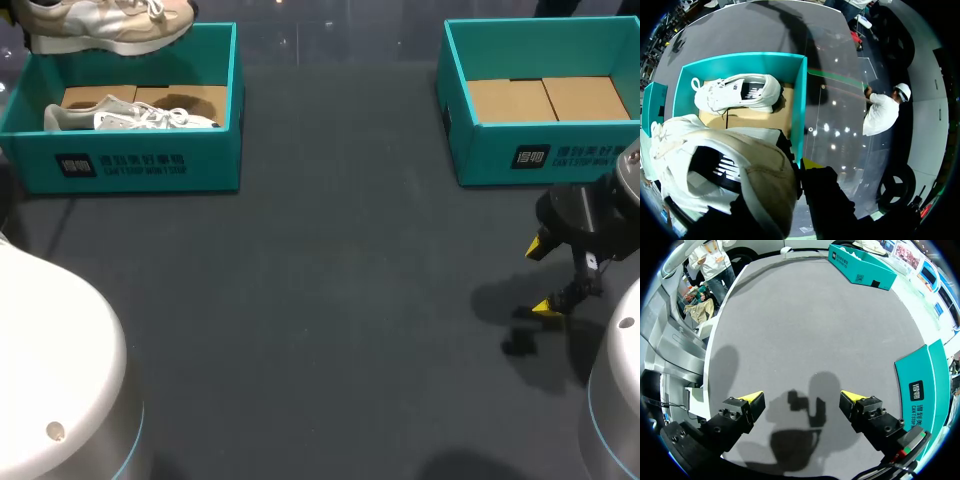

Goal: Take the shoe out of the shoebox, open the shoe tongue, remove and reinsert the insole, then place the shoe into the shoebox

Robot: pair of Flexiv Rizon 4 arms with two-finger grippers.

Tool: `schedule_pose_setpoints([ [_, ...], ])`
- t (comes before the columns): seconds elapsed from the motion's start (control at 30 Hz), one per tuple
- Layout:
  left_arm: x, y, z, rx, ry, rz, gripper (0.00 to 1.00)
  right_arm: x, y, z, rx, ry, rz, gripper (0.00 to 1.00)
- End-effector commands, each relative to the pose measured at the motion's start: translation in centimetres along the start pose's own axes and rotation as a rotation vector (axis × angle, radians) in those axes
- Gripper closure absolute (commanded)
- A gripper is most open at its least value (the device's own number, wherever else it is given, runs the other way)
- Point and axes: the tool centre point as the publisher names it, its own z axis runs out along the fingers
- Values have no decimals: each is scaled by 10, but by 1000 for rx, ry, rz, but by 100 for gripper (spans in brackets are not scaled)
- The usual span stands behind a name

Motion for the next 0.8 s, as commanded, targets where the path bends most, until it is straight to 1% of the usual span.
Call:
schedule_pose_setpoints([
  [0.03,1,3,-2,7,-1,2,100,1,0,1,3,-3,1,0],
  [0.1,-6,5,8,18,-4,21,100,1,0,1,3,-3,1,0],
  [0.17,-12,7,21,2,23,12,100,1,0,1,3,-3,1,0],
  [0.2,-13,8,26,21,18,9,100,1,0,1,3,-3,1,0],
  [0.23,-15,8,31,15,33,2,100,1,0,1,3,-3,1,0],
  [0.3,-17,9,40,38,24,3,100,1,0,1,3,-3,1,0],
  [0.33,-19,9,45,37,40,5,100,1,0,1,3,-3,1,0],
  [0.37,-20,9,48,72,33,36,100,1,0,1,3,-3,1,0],
  [0.4,-19,7,49,89,37,65,100,1,0,1,3,-3,1,0],
  [0.43,-16,5,47,75,59,78,100,1,0,1,3,-3,1,0],
  [0.77,-16,5,47,75,59,78,100,1,0,1,3,-3,1,0],
  [0.8,-19,5,52,87,54,82,100,1,0,1,3,-3,1,0],
])
